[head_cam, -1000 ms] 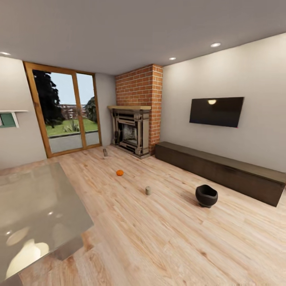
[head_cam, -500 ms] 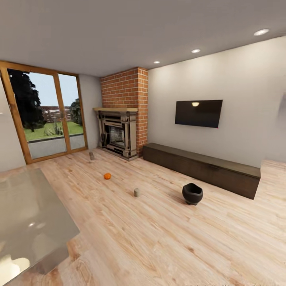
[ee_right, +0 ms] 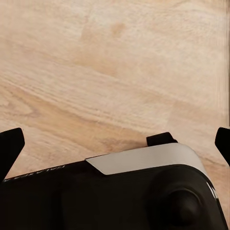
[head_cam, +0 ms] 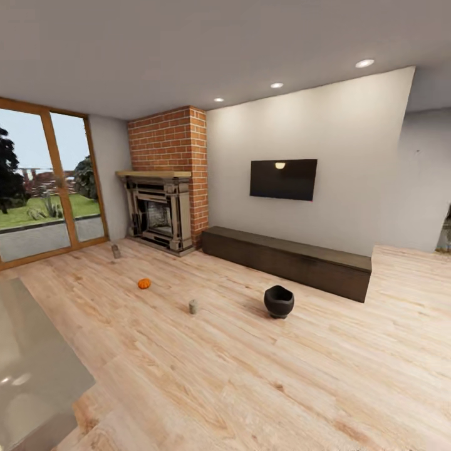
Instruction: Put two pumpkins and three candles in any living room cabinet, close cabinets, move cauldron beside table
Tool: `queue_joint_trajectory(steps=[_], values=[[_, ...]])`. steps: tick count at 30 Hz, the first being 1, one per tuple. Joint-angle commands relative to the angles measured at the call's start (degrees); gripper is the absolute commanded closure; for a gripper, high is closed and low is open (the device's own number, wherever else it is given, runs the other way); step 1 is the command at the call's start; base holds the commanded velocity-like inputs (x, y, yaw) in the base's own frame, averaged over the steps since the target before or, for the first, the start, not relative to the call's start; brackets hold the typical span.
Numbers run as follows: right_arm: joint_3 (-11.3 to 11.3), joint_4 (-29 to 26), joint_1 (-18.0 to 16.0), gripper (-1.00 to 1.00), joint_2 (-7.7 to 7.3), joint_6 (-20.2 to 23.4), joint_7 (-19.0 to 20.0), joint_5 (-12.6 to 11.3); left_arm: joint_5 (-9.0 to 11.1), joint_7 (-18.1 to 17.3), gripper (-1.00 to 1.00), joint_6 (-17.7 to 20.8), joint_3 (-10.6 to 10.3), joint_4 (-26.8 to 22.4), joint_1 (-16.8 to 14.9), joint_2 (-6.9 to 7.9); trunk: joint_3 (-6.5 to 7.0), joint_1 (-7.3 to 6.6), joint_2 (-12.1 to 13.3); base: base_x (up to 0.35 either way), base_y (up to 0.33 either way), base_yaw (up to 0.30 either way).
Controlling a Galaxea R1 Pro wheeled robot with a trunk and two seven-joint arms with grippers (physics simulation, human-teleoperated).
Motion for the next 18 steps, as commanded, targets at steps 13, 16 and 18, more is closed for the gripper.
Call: queue_joint_trajectory(steps=[13,16,18], values=[[-0.02,0.06,-0.05,-1.00,0.02,-0.05,0.02,-0.16,0.34,-0.07,-1.00,-0.16,-0.02,-0.08,0.07,0.00,-0.58,0.02,-0.03,0.288,0.000,-0.194],[-0.02,0.06,-0.05,-1.00,0.02,-0.02,-0.03,-0.13,0.34,-0.07,-1.00,-0.16,-0.02,-0.08,0.08,0.00,-0.60,0.02,-0.03,0.325,0.000,-0.014],[-0.02,0.06,-0.05,-1.00,0.02,-0.01,-0.06,-0.14,0.34,-0.07,-1.00,-0.16,-0.02,-0.08,0.09,0.00,-0.60,0.02,-0.03,0.325,0.000,-0.004]])
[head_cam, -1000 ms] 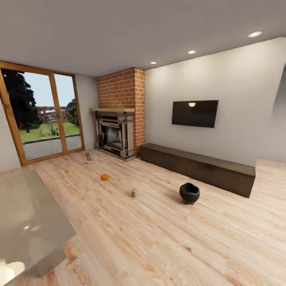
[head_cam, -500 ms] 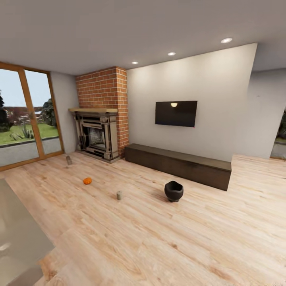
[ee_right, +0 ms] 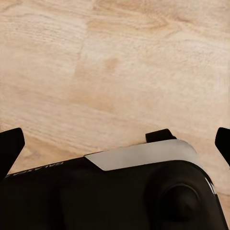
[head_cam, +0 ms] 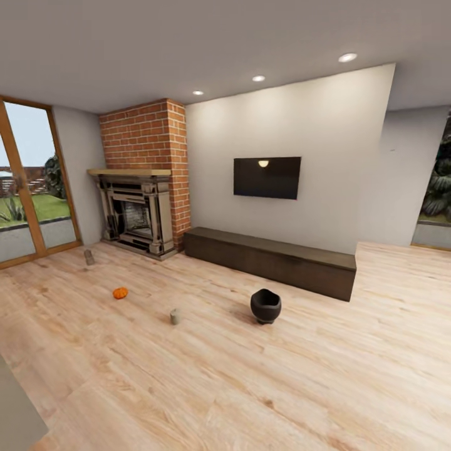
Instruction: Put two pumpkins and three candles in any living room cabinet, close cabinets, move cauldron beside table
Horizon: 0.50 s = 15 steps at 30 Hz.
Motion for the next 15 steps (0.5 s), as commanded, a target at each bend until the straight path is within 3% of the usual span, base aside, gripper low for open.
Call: queue_joint_trajectory(steps=[1,15], values=[[-0.02,0.04,-0.03,-1.00,0.01,-0.18,0.00,-0.20,0.42,-0.07,-1.00,-0.05,-0.01,-0.09,0.04,0.00,-0.05,0.04,-0.03,0.325,0.000,-0.002],[-0.02,-0.14,-0.03,-1.00,0.01,-0.18,-0.01,-0.24,0.42,-0.07,-1.00,-0.05,-0.01,-0.09,0.05,0.00,-0.05,0.04,-0.03,0.325,-0.027,-0.003]])
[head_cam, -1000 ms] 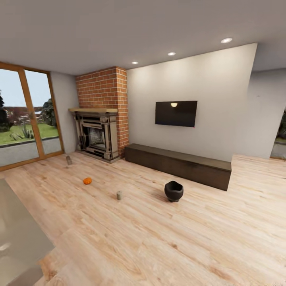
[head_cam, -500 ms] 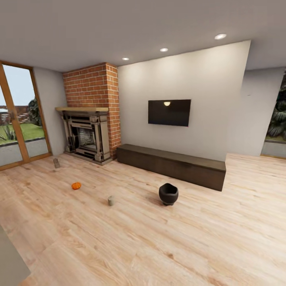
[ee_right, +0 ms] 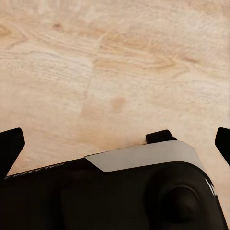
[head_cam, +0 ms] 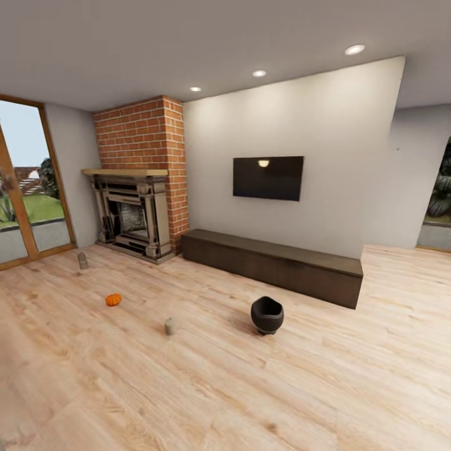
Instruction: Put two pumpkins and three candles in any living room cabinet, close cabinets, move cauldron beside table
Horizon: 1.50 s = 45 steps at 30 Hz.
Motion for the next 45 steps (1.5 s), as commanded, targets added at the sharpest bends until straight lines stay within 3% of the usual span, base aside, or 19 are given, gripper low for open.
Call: queue_joint_trajectory(steps=[1,15,45], values=[[-0.02,0.04,-0.03,-1.00,0.02,-0.17,0.01,-0.17,0.42,-0.06,-1.00,-0.06,-0.01,-0.09,0.03,0.00,-0.05,0.03,-0.02,0.323,-0.136,-0.072],[-0.02,0.03,-0.03,-1.00,0.02,-0.13,0.01,-0.18,0.42,-0.06,-1.00,-0.06,-0.01,-0.09,0.03,0.00,-0.05,0.03,-0.02,0.311,-0.161,-0.219],[0.05,-0.07,-0.03,-1.00,0.02,-0.02,0.04,-0.14,0.42,-0.06,-1.00,-0.06,-0.01,-0.09,0.02,0.00,-0.05,0.03,-0.02,0.319,-0.049,-0.006]])
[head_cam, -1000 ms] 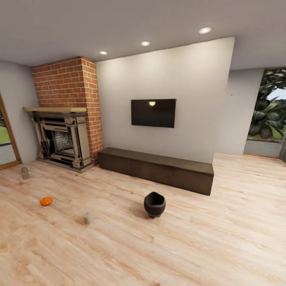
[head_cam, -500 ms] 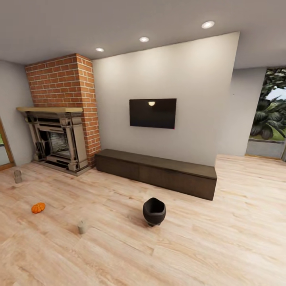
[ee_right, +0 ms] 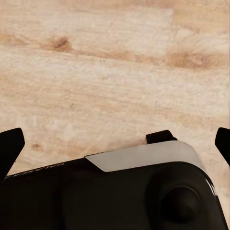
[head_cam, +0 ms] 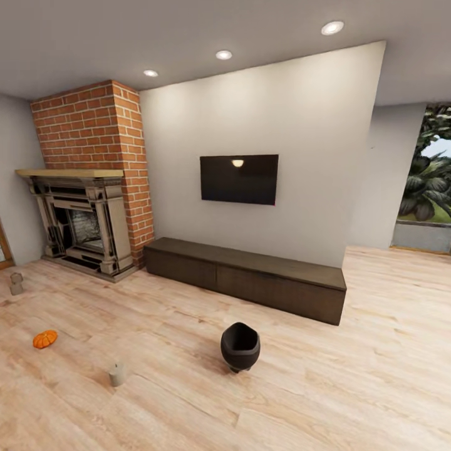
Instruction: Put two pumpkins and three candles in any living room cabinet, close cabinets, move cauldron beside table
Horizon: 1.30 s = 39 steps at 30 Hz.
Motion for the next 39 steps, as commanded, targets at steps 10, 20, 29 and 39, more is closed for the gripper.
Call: queue_joint_trajectory(steps=[10,20,29,39], values=[[-0.07,0.09,-0.03,-1.00,0.01,-0.20,0.06,-0.17,0.42,-0.06,-1.00,-0.06,-0.01,-0.09,0.03,0.00,-0.40,0.03,-0.02,0.320,-0.161,0.000],[-0.07,0.14,-0.03,-1.00,0.01,-0.31,0.07,-0.17,0.42,-0.06,-1.00,-0.06,-0.01,-0.09,0.02,0.00,-1.33,0.03,-0.02,0.319,-0.164,0.000],[0.15,0.19,-0.03,-1.00,0.06,-0.44,0.07,-0.23,0.42,-0.06,-1.00,-0.06,-0.01,-0.09,0.03,0.00,-2.18,0.03,-0.02,0.313,-0.153,-0.003],[0.19,0.14,-0.03,-1.00,0.01,-0.41,0.07,-0.13,0.42,-0.06,-1.00,-0.06,-0.01,-0.09,0.02,0.00,-3.13,0.03,-0.02,0.310,-0.066,-0.056]])
